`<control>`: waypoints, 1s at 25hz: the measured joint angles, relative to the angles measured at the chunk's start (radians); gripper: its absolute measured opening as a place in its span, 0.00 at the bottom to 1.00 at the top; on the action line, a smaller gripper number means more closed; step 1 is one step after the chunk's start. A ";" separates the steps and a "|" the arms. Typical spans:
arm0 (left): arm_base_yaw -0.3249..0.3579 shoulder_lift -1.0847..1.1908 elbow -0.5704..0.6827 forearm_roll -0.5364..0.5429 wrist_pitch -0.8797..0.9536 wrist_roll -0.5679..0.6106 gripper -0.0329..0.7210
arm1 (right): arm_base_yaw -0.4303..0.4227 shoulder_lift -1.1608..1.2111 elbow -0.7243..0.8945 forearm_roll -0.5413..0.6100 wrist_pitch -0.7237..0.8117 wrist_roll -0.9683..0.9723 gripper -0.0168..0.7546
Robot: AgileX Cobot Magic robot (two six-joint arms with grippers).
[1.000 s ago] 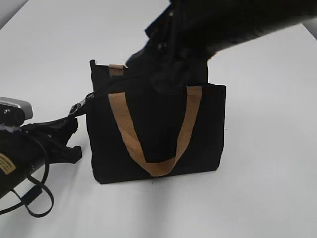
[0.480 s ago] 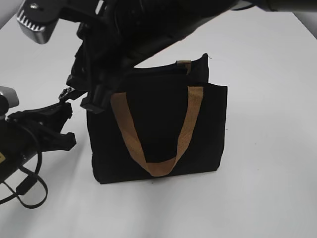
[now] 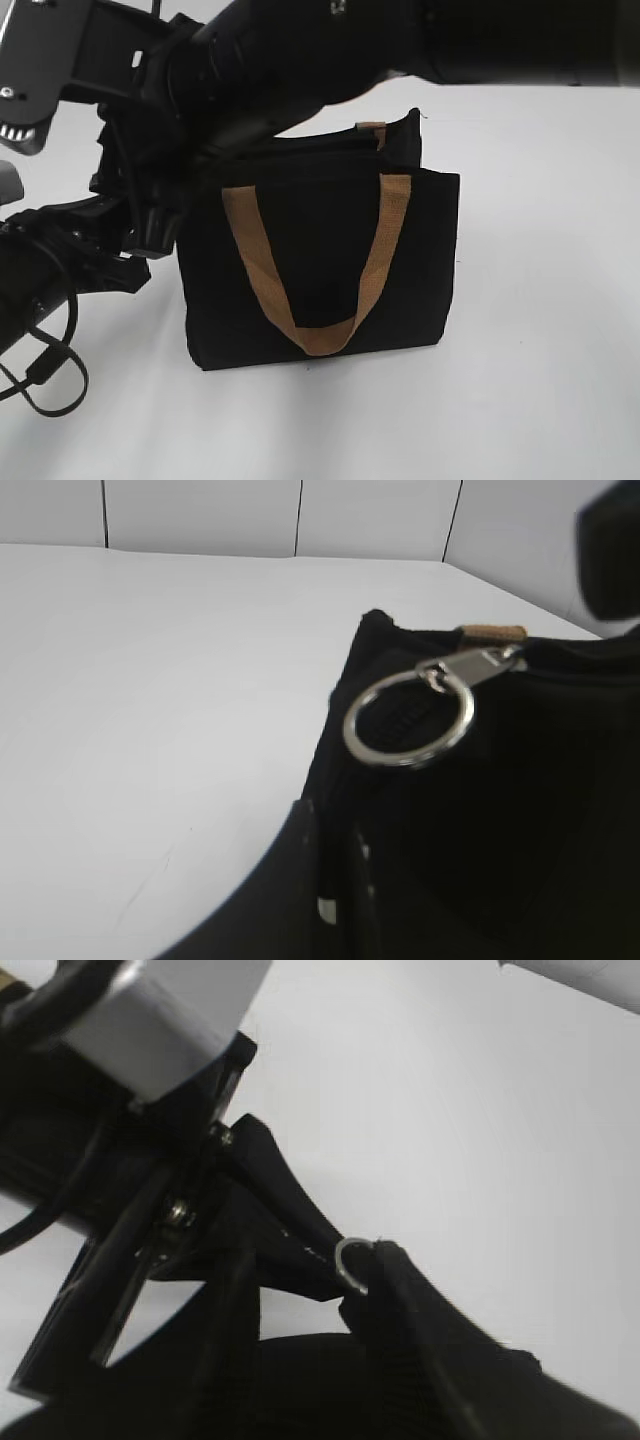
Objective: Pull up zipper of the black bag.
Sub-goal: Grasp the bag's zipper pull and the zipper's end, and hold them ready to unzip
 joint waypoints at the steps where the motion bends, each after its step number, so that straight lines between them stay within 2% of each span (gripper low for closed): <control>1: 0.000 -0.002 0.000 0.000 0.000 0.000 0.06 | 0.000 0.004 -0.001 0.000 -0.016 -0.002 0.40; 16: 0.000 -0.003 0.000 0.001 0.000 0.000 0.06 | 0.000 0.079 -0.027 -0.004 -0.070 -0.109 0.40; 25: 0.000 -0.003 0.000 0.002 0.000 0.000 0.06 | 0.000 0.110 -0.027 -0.025 -0.121 -0.111 0.35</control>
